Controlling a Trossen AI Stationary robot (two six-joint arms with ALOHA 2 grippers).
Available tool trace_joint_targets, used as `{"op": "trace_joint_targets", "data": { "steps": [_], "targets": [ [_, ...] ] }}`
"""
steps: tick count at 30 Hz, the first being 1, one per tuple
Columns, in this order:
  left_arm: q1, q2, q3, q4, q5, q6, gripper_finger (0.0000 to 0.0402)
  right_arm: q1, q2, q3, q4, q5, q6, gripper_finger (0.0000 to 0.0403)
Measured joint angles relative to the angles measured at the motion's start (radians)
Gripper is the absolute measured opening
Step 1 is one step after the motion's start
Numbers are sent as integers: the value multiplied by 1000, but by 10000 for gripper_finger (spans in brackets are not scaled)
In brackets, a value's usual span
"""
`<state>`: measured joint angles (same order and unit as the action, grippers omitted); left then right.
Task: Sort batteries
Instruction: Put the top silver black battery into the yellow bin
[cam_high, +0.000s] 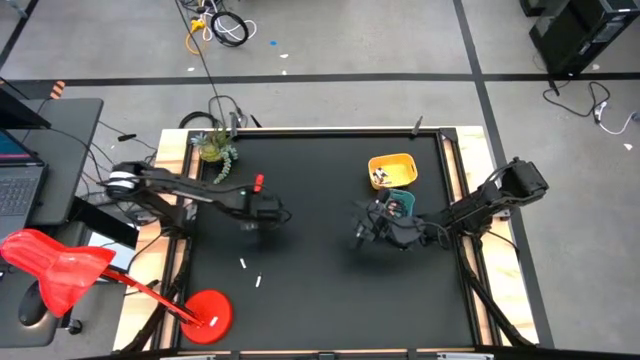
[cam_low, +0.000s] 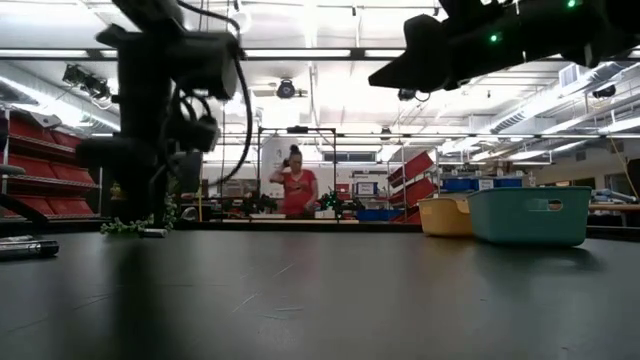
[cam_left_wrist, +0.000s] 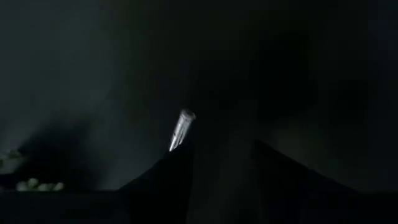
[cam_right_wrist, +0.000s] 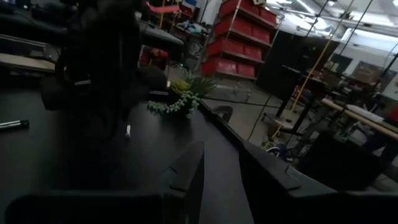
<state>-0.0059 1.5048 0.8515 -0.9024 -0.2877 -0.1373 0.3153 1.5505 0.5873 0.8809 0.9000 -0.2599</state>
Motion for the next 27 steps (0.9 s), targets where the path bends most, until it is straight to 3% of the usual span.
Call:
{"op": "trace_joint_targets", "data": {
  "steps": [7,13,27],
  "targets": [
    [1,157,95,-157,6,213,162,-11,1,0,-29,-28,25,110],
    [39,260,158,-235,-35,272,162,-11,1,0,-32,-35,25,110],
    [150,361,179,-219,-28,412,158,-12,1,0,-50,-36,22,110]
  ]
}}
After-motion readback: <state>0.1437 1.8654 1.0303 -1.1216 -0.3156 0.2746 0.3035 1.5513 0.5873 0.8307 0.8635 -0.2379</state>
